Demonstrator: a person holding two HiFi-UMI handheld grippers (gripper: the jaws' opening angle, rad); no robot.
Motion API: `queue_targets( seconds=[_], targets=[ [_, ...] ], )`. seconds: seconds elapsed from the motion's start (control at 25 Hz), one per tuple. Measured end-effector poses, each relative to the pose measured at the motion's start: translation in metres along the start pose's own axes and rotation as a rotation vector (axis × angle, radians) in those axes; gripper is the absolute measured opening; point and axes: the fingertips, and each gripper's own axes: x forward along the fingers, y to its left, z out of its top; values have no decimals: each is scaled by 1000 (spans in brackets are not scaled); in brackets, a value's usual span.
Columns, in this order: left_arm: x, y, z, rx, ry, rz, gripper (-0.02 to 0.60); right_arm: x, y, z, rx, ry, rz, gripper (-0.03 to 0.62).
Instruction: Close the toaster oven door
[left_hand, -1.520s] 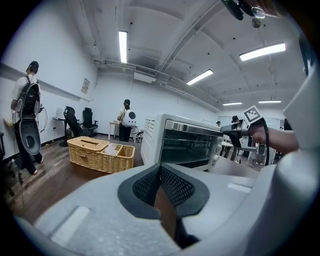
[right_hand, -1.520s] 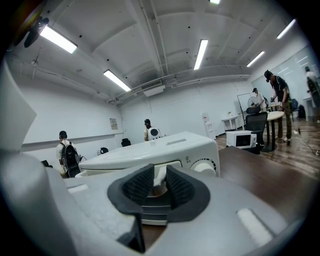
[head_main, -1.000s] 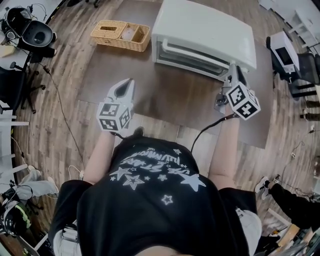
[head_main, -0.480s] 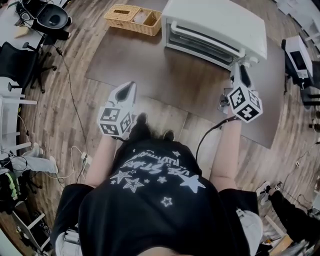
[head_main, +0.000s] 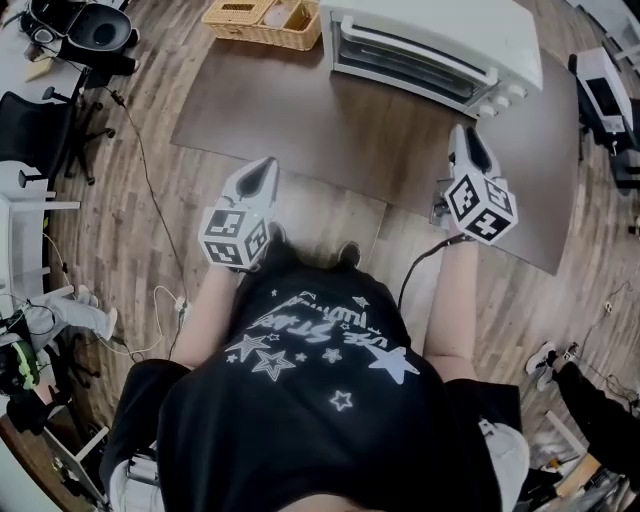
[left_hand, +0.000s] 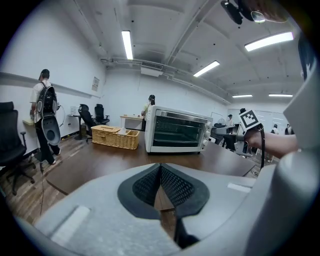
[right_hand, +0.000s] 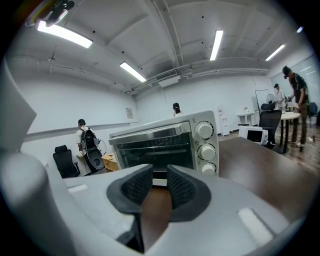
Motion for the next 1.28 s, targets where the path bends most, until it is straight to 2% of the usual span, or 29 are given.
queue_targets(
  seconds=[0.4,0.84,1.04,1.28],
  targets=[
    [21,23,14,78,4,-231,11,-39,40,-20,28,-4,-160,5],
    [27,71,25,148,-2,-510,11,-81,114,-43,73,-27,-403,5],
    [20,84,11,186,41,-638,11,-112,157,-70,121,-19,-506,5],
    [11,85,-12,194,85,-714,11,-145,188,-98,132,16,-565,5]
  ],
)
